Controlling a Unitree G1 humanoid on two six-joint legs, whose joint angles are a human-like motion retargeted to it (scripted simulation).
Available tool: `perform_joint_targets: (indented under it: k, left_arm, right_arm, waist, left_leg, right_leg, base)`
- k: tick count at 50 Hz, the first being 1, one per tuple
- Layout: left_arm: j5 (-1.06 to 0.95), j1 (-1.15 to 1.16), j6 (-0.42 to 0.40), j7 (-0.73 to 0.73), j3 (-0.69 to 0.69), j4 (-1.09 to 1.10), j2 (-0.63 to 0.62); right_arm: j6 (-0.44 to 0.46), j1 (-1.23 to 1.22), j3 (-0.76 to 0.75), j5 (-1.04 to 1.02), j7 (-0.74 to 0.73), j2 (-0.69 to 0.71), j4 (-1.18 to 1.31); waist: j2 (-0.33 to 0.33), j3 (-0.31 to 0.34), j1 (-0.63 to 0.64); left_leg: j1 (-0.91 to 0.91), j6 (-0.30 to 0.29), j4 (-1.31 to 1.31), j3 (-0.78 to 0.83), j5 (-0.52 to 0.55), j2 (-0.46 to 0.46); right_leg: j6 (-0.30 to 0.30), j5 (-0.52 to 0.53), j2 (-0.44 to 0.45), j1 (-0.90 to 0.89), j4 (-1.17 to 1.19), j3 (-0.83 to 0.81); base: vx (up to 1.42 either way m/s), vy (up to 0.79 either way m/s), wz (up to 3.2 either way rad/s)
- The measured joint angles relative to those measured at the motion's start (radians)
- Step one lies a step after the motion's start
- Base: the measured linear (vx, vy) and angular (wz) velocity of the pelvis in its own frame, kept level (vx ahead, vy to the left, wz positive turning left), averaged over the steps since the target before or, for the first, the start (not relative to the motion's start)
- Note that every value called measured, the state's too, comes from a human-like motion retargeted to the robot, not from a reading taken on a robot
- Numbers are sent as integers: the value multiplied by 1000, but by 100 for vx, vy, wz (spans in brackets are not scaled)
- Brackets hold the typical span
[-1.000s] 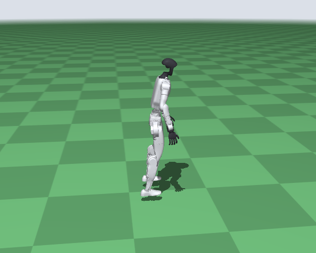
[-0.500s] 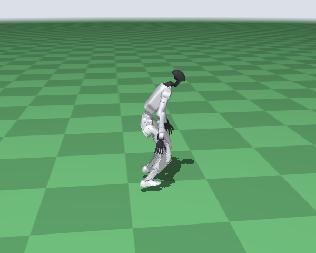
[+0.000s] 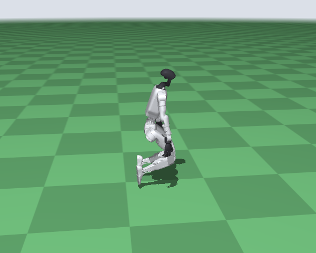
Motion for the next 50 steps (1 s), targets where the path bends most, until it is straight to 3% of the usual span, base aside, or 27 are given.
perform_joint_targets:
  k: [2, 3, 5, 7, 10, 11, 12, 13, 15, 17, 18, 20, 23, 24, 28, 30, 32, 35, 40, 45, 50]
  left_arm:
    - [41, 36, 2, -15, -18, 32, 28]
    - [52, 63, -2, -19, -13, 44, 40]
    - [39, 141, -17, -29, 22, 52, 63]
    - [-12, 262, -51, -13, 78, -1, 96]
    - [-64, 356, -125, 24, 142, -136, 170]
    - [-66, 365, -147, 27, 162, -185, 195]
    - [-72, 368, -164, 32, 181, -229, 216]
    - [-85, 360, -170, 42, 199, -260, 232]
    - [-137, 302, -143, 73, 232, -287, 248]
    - [-177, 234, -96, 96, 253, -237, 242]
    - [-192, 200, -74, 103, 257, -203, 229]
    - [-208, 115, -49, 110, 244, -126, 179]
    - [-137, 144, -97, 136, 209, -128, 93]
    - [-98, 167, -114, 139, 207, -150, 80]
    - [5, 227, -154, 77, 204, -202, 55]
    - [4, 230, -150, 32, 186, -210, 49]
    - [-7, 201, -143, 7, 161, -223, 50]
    - [-5, 106, -155, 12, 130, -224, 56]
    - [-23, -123, -117, 76, 78, -44, 30]
    - [-21, -176, -90, 57, 54, 11, 6]
    - [-10, -106, -169, 33, 56, -201, 36]
  right_arm:
    - [-17, 8, 19, 4, -5, -3, -68]
    - [-22, 24, 16, 4, -3, 1, -102]
    - [-18, 76, -8, -11, 14, 18, -147]
    - [-6, 158, -46, -47, 18, 38, -174]
    - [-13, 214, -89, -31, 26, 24, -211]
    - [-32, 212, -104, -10, 8, 6, -223]
    - [-47, 205, -119, 11, -12, -12, -232]
    - [-54, 188, -132, 35, -34, -31, -234]
    - [-65, 112, -161, 102, -112, -60, -203]
    - [-69, 41, -195, 145, -186, -47, -153]
    - [-69, 12, -212, 159, -216, -34, -131]
    - [-74, -33, -248, 189, -277, -2, -103]
    - [-115, 77, -253, 187, -329, 52, -174]
    - [-129, 119, -244, 168, -331, 73, -197]
    - [-140, 251, -216, 68, -238, 134, -210]
    - [-121, 300, -223, 43, -143, 140, -196]
    - [-113, 326, -235, 43, -89, 130, -188]
    - [-134, 311, -235, 69, -130, 107, -158]
    - [-129, 192, -189, 93, -235, 95, -40]
    - [-115, 224, -196, 83, -179, 59, -111]
    - [-152, 245, -254, 90, -177, 39, -141]
  waist:
    - [-25, -43, -15]
    - [-38, -66, -32]
    - [-73, -99, -72]
    - [-128, -103, -75]
    - [-245, -185, -1]
    - [-253, -195, 21]
    - [-257, -195, 38]
    - [-254, -176, 45]
    - [-245, -49, 40]
    - [-196, 70, 36]
    - [-169, 109, 35]
    - [-122, 148, 25]
    - [-195, 104, -11]
    - [-216, 69, -14]
    - [-227, -111, -19]
    - [-223, -181, -29]
    - [-217, -214, -31]
    - [-208, -200, -20]
    - [-214, -105, -57]
    - [-187, -142, -90]
    - [-174, -155, -104]
  left_leg:
    - [-24, -28, -16, -21, 77, -60]
    - [6, -55, -82, -43, 45, -97]
    - [159, -102, -332, -49, -68, -98]
    - [432, -122, -745, 35, -140, -45]
    - [659, -216, -1469, 86, -57, -112]
    - [688, -240, -1628, 55, -40, -118]
    - [708, -237, -1738, 31, -69, -121]
    - [708, -178, -1750, 20, -189, -118]
    - [669, 31, -1500, 14, -615, -127]
    - [550, 140, -1099, -20, -903, -14]
    - [495, 140, -958, -45, -954, 46]
    - [408, 140, -808, -70, -990, 89]
    - [480, 140, -1040, 7, -843, -87]
    - [514, 109, -1165, 21, -768, -116]
    - [622, -101, -1656, 49, -512, -109]
    - [650, -165, -1769, 72, -460, -106]
    - [670, -184, -1802, 104, -425, -102]
    - [694, -191, -1824, 120, -490, -96]
    - [653, -77, -1749, 103, -565, -113]
    - [643, -175, -1747, 114, -594, -79]
    - [665, -200, -1809, 152, -537, -69]
  right_leg:
    - [30, 67, 25, 2, -57, 16]
    - [102, 31, 48, 64, -158, 77]
    - [220, -107, -49, 281, -497, 211]
    - [208, -153, -241, 571, -1001, 180]
    - [332, -20, -385, 762, -1658, 204]
    - [339, -51, -374, 760, -1725, 211]
    - [322, -116, -362, 758, -1767, 213]
    - [256, -250, -345, 756, -1757, 203]
    - [87, -671, -309, 710, -1473, 170]
    - [-88, -908, -168, 604, -1104, 113]
    - [-129, -935, -115, 553, -986, 79]
    - [-139, -934, -70, 489, -894, 21]
    - [29, -881, -252, 544, -1048, 82]
    - [68, -831, -288, 566, -1145, 103]
    - [176, -596, -324, 639, -1593, 122]
    - [210, -518, -333, 664, -1722, 99]
    - [222, -474, -339, 675, -1771, 70]
    - [220, -512, -340, 677, -1786, 38]
    - [146, -595, -346, 630, -1688, 41]
    - [241, -609, -333, 646, -1733, -4]
    - [271, -508, -330, 652, -1762, 1]
  base:
    - [12, -11, 54]
    - [29, 12, 90]
    - [39, 30, 78]
    - [46, 12, 26]
    - [29, -2, -23]
    - [2, 0, -23]
    - [-13, 3, 1]
    - [-23, 4, 25]
    - [-35, -6, 48]
    - [-42, -47, 19]
    - [-33, -38, -1]
    - [-17, 6, 9]
    - [-1, 47, 25]
    - [2, 24, -17]
    - [-4, 4, -33]
    - [-11, 2, -7]
    - [-18, 3, -14]
    - [-27, 3, -26]
    - [-25, 1, 10]
    - [-1, 1, -6]
    - [-2, 1, -39]
